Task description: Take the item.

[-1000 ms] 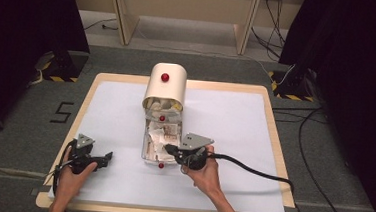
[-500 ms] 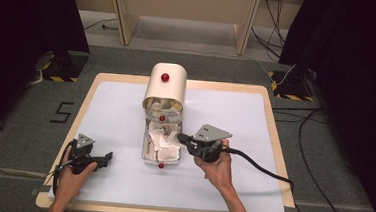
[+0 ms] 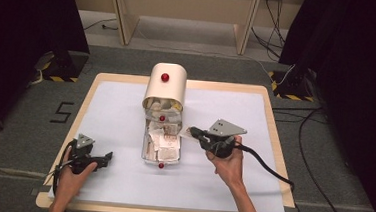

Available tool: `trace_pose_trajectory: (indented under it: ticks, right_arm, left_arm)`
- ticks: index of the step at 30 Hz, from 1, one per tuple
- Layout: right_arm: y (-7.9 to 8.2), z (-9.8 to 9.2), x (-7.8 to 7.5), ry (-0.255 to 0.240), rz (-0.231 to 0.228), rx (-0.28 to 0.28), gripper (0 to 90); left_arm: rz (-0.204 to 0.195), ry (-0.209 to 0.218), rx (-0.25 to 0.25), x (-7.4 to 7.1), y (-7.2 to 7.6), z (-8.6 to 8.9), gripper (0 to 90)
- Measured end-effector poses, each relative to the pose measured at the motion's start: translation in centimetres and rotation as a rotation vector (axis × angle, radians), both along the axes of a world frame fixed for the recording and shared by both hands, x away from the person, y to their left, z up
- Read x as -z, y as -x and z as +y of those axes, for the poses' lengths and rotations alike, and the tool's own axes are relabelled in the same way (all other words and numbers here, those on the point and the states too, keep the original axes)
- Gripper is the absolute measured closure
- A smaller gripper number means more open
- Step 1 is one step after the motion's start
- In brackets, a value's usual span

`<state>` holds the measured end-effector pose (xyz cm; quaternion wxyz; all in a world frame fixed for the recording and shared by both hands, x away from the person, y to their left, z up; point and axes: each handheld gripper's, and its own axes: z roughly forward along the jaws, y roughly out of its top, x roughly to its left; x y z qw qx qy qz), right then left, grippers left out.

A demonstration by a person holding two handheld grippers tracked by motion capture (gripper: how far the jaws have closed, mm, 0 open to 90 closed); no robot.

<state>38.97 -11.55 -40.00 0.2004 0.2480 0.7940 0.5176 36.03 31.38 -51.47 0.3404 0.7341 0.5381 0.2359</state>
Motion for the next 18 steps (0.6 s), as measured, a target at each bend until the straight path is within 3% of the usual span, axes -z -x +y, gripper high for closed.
trace_pose_trajectory:
  ticks: [18]
  right_arm:
    - [-0.8, -2.7, -0.5, -0.007, -0.001, 0.07, 88.1]
  left_arm:
    - [0.0, 0.0, 0.0, 0.0, 0.0, 0.0, 11.4]
